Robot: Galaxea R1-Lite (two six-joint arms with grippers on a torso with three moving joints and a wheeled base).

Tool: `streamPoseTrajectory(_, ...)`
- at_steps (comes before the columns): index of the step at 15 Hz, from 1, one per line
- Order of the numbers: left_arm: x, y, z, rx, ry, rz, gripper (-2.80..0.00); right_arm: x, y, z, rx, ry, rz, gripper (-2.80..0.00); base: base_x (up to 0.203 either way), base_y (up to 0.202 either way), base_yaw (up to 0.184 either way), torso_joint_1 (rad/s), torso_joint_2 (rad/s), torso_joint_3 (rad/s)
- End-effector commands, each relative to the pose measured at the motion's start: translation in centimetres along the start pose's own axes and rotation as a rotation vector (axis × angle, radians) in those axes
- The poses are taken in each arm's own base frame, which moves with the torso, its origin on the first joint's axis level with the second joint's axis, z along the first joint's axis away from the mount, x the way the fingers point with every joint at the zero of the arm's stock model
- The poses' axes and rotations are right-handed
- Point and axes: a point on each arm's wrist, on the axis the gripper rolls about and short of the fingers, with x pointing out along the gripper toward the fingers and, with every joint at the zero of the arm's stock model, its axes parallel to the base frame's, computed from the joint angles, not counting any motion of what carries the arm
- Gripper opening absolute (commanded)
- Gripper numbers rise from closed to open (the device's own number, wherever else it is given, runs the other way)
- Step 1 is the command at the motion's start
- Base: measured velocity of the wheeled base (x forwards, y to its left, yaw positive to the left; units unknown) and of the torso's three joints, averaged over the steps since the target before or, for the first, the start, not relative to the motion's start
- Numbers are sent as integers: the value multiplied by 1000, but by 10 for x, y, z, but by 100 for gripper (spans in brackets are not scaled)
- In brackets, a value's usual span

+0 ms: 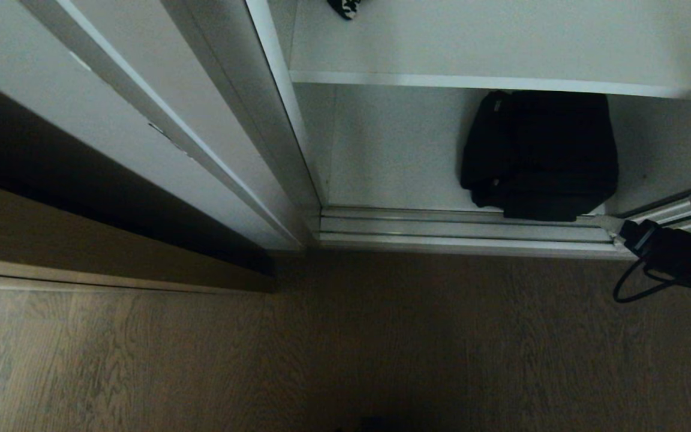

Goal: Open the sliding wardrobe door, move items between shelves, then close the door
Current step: Place the bag on the higher shelf

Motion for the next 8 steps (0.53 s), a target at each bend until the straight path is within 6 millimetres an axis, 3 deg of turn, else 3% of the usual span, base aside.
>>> streamPoseTrajectory(1, 0, 0, 0, 0, 1, 1, -280, 11, -12, -7, -1, 4, 0, 0, 0, 0, 0, 0, 0, 0)
streamPoseTrajectory(8, 0, 0, 0, 0, 1, 0, -280, 49, -25, -6, -87, -114, 82, 0, 0, 0, 0, 0, 0, 0)
